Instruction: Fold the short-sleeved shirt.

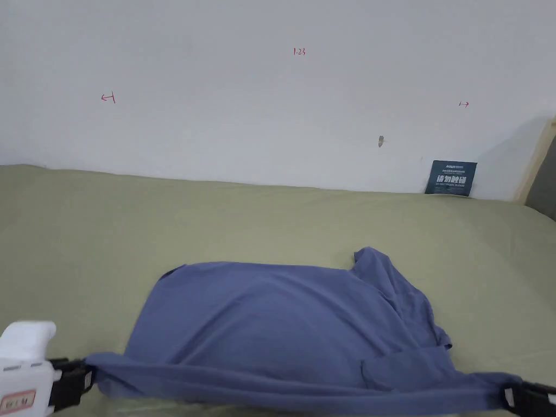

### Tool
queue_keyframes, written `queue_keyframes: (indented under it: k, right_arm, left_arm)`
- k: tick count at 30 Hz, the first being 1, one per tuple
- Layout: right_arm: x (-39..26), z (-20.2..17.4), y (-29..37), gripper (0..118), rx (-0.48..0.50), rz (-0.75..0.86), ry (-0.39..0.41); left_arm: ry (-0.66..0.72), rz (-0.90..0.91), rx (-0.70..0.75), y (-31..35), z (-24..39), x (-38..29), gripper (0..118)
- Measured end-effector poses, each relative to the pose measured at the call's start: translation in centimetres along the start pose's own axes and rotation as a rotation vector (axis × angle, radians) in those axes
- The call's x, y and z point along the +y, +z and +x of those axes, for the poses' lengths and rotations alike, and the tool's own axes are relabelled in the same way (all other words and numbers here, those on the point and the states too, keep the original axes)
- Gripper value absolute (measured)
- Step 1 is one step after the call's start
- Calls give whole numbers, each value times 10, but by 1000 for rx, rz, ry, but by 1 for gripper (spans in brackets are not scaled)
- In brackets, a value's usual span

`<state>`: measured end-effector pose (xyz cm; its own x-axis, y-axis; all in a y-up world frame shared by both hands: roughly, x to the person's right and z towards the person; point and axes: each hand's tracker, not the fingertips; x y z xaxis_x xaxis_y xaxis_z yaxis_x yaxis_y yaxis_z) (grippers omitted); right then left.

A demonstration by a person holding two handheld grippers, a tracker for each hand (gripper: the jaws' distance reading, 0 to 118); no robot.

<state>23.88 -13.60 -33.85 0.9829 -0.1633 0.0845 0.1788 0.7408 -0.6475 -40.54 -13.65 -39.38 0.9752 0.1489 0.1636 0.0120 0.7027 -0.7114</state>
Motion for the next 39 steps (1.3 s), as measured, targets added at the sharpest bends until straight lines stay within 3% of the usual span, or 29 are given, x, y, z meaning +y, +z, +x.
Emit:
queue_keyframes:
  k: [7, 11, 16, 17, 18, 19, 20, 23, 25, 30, 32, 33, 34, 35, 37, 39]
  right_arm:
    - [77, -10, -73, 5, -41, -87, 20]
    - [91, -12, -120, 5, -83, -165, -15]
    - [90, -14, -156, 5, -92, -164, -95]
    - [90, -15, -161, 8, -94, -166, -102]
    - [90, -14, -165, 20, -88, -173, -109]
    - [90, -13, -167, 54, -80, -179, -113]
    - [91, -9, -173, 65, -82, -181, -118]
    - [92, -4, -154, 98, -58, -127, -111]
    - [96, -5, -132, 90, -30, -39, -70]
    - [76, -26, -57, 90, -17, 97, 93]
    - [58, -37, -37, 73, -23, 95, 143]
    - [46, -41, -29, 54, -22, 94, 154]
    - [36, -44, -25, 20, -19, 84, 162]
    - [21, -47, -22, 0, -29, 79, 188]
    - [0, -43, -25, 0, -101, 105, 189]
    - [-17, -38, -25, 0, -31, 60, 115]
  left_arm:
    - [-50, -113, 26, -59, -1, 81, 8]
    - [-36, -250, 39, -109, -6, 96, 8]
    - [20, -266, 66, -149, -12, 101, 8]
    - [40, -265, 66, -153, -12, 99, 13]
    - [57, -256, 63, -157, -12, 98, 29]
    - [61, -253, 72, -158, -12, 98, 65]
    - [73, -246, 81, -156, -11, 97, 65]
    - [140, -198, 30, -134, -13, 98, 87]
    - [143, -174, -8, -109, -10, 100, 86]
    - [-7, -11, 32, -31, 16, 77, 84]
    - [-5, 57, 52, -9, 25, 55, 78]
    - [17, 85, 55, -4, 25, 41, 68]
    - [41, 97, 53, 1, 26, 30, 38]
    - [59, 93, 34, 3, 27, 16, 5]
    - [88, 75, 48, -6, 21, -5, 0]
    - [149, 46, 43, -9, 16, -24, 0]
